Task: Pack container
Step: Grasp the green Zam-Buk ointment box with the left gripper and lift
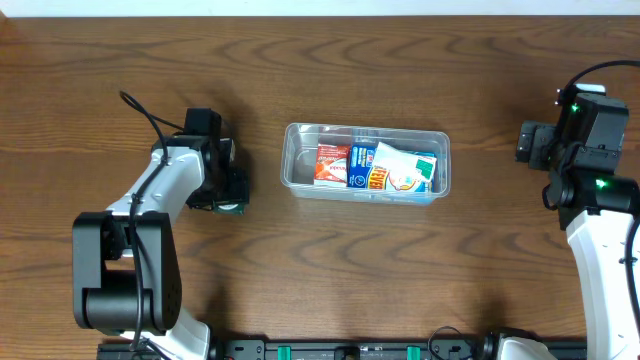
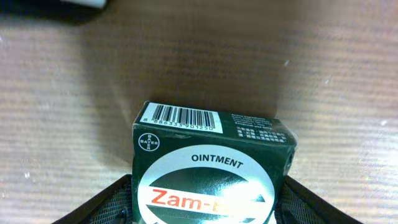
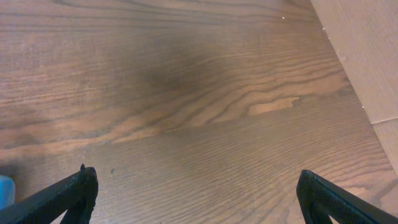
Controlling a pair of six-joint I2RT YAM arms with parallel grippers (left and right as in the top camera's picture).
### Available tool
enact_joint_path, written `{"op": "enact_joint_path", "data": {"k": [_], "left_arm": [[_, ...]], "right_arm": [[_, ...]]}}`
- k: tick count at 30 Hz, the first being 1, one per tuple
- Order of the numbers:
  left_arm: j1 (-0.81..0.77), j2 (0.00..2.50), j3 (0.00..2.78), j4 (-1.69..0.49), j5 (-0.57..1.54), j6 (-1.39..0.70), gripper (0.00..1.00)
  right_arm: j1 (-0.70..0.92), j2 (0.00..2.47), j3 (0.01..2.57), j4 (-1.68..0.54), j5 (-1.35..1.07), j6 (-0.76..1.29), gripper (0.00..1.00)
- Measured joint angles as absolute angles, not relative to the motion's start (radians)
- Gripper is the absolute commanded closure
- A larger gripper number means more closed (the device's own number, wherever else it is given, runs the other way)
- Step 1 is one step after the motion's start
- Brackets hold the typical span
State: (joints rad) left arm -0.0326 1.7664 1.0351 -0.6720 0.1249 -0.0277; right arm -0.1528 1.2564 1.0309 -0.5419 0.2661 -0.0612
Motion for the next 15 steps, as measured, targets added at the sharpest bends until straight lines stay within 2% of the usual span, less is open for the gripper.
{"op": "enact_joint_path", "data": {"k": [6,15], "left_arm": [[-0.033,1.766,1.034,-0.646,0.128,-0.021,0.17],[-0.033,1.766,1.029,-0.646,0.128,0.030,0.16]], "right_arm": [[-0.153,1.256,1.031,-0.542,0.266,-0.061,0.01],[-0.153,1.256,1.031,-0.542,0.266,-0.061,0.01]]}}
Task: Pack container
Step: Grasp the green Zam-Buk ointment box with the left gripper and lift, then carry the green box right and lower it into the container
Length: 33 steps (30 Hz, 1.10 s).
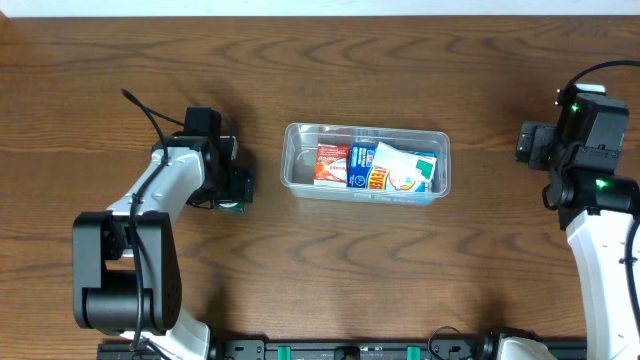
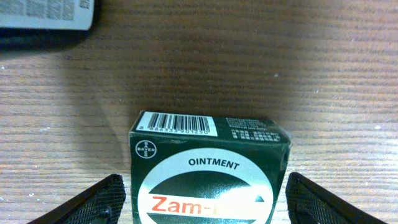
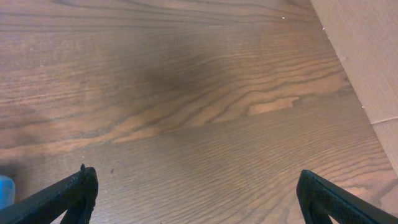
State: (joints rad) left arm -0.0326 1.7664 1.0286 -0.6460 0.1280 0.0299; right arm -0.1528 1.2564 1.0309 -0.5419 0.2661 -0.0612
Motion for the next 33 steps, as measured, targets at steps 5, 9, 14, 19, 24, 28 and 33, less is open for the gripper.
{"op": "enact_joint_path", "data": {"k": [5,9,14,19,24,28,33], "left_arm": [[-0.033,1.766,1.027,-0.646,0.128,0.042,0.18],[-0.033,1.766,1.027,-0.646,0.128,0.050,0.39],[-0.033,1.765,1.027,-0.646,0.128,0.054,0.52],[-0.033,1.764,1.027,-0.646,0.127,0.052,0.52],[-0.033,1.763,1.027,-0.646,0.133,0.049,0.51],[-0.028,1.763,1.040,-0.654,0.209,0.038,0.51],[-0.029,1.736,1.109,-0.656,0.373,0.004,0.51]], "right_arm": [[-0.153,1.256,1.031,-0.542,0.266,-0.061,0.01],[-0.153,1.256,1.031,-0.542,0.266,-0.061,0.01],[-0.153,1.256,1.031,-0.542,0.266,-0.062,0.01],[-0.153,1.256,1.031,-0.542,0.266,-0.061,0.01],[-0.153,1.256,1.031,-0.542,0.266,-0.061,0.01],[-0.153,1.256,1.031,-0.542,0.266,-0.061,0.01],[-0.153,1.256,1.031,-0.542,0.266,-0.061,0.01]]}}
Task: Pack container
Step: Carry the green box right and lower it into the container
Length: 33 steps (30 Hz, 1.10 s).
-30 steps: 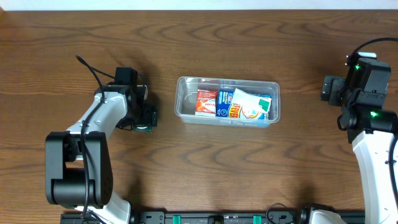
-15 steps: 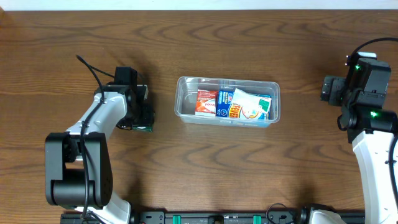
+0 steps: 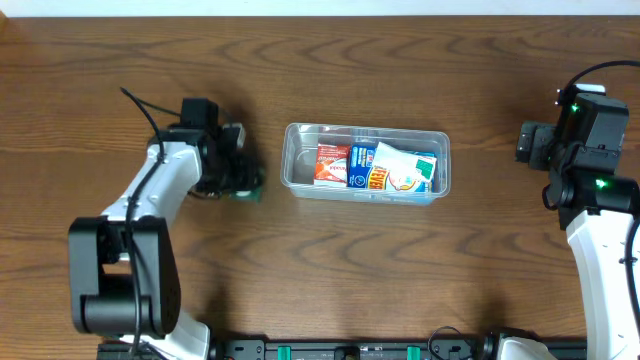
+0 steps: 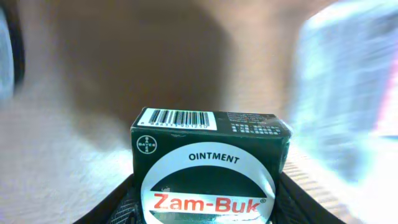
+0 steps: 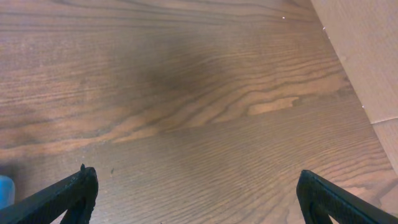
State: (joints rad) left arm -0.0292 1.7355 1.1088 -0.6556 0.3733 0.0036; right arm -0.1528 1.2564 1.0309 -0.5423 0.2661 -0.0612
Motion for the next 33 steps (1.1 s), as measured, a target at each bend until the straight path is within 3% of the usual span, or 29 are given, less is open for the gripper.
{"op": "enact_joint_path", "data": {"k": [14,20,27,33], "left_arm": [[-0.038,1.451,1.171,-0.628,0.615,-0.036,0.52],[-0.153,1.451,1.172,-0.525,0.653,-0.076,0.55],[-0.334,1.499,1.172,-0.478,0.520,-0.119,0.55],[-0.401,1.558,1.172,-0.472,0.326,-0.205,0.55]], "right_arm": [[-0.153,1.256,1.031,-0.542,0.266,-0.061,0.01],[-0.153,1.256,1.031,-0.542,0.266,-0.061,0.01],[-0.153,1.256,1.031,-0.542,0.266,-0.061,0.01],[-0.153,1.256,1.031,-0.542,0.266,-0.061,0.01]]}}
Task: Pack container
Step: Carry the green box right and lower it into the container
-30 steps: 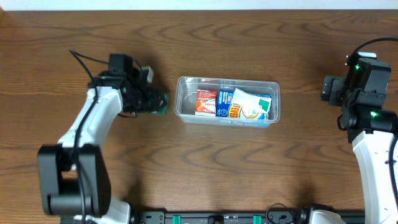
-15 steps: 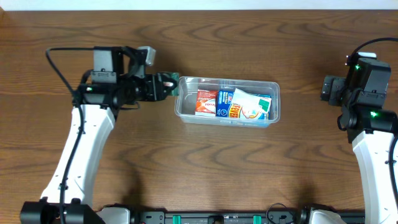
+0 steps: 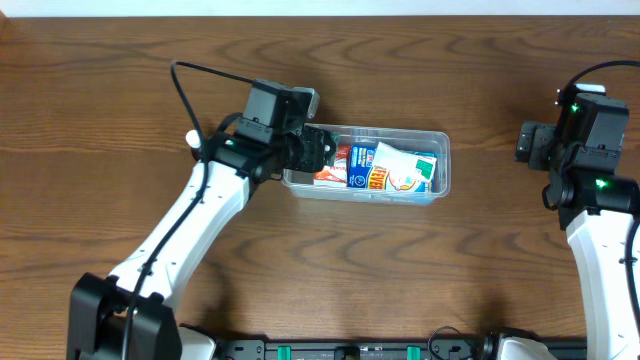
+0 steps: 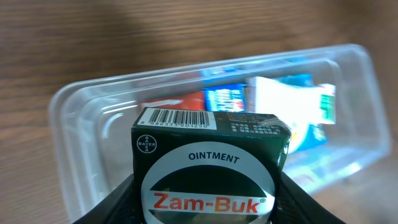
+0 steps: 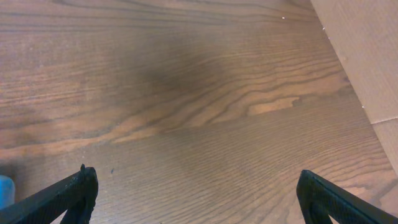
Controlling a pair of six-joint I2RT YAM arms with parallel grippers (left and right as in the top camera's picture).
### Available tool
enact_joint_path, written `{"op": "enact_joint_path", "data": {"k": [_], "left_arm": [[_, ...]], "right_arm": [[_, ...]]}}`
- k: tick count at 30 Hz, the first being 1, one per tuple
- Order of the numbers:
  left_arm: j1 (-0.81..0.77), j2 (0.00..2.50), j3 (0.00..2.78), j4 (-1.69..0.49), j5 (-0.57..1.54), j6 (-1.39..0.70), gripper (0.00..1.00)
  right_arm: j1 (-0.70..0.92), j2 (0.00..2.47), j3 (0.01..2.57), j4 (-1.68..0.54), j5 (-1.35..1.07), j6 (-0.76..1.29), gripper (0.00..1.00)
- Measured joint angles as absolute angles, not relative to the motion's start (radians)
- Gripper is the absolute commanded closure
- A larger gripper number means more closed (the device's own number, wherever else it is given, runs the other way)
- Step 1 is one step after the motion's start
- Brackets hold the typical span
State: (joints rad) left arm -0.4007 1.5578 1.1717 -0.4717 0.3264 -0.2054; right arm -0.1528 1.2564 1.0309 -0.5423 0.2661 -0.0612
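My left gripper (image 4: 210, 214) is shut on a dark green Zam-Buk ointment box (image 4: 210, 168), its fingers pressed against both sides. From above, the left gripper (image 3: 318, 150) hangs over the left end of the clear plastic container (image 3: 440, 188). The container's rim (image 4: 74, 99) shows under the box. Inside lie a red-and-white pack (image 3: 333, 162), a blue pack (image 3: 362, 165) and a white-and-teal pack (image 3: 405, 170). My right gripper (image 5: 196, 182) is open over bare wood, far right of the container, and shows from above as the right gripper (image 3: 530, 142).
The brown wooden table (image 3: 320, 270) carries only the container. A beige board (image 5: 367, 56) lies past the table's edge at the upper right of the right wrist view. The left arm (image 3: 190, 230) stretches diagonally from the front left.
My left gripper, shut on the ointment box, was just left of the container and is now over its left end. The right arm has not moved.
At first my left gripper's fingers flanked the ointment box on the table, left of the container. Then they stood a little wider around it. Later the gripper was shut on the box near the container, and now holds it over the container's left end.
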Motion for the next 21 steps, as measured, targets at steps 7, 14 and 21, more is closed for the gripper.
{"op": "enact_joint_path", "data": {"k": [7,14,21], "left_arm": [[-0.427,1.605,1.172,-0.413,0.223,-0.247,0.55],[-0.461,1.669,1.172,-0.391,0.200,-0.262,0.55],[-0.488,1.725,1.172,-0.390,0.186,-0.263,0.56]], "right_arm": [[-0.153,1.256,1.031,-0.542,0.266,-0.061,0.01],[-0.153,1.256,1.031,-0.542,0.266,-0.061,0.01],[-0.153,1.256,1.031,-0.542,0.266,-0.061,0.01]]}}
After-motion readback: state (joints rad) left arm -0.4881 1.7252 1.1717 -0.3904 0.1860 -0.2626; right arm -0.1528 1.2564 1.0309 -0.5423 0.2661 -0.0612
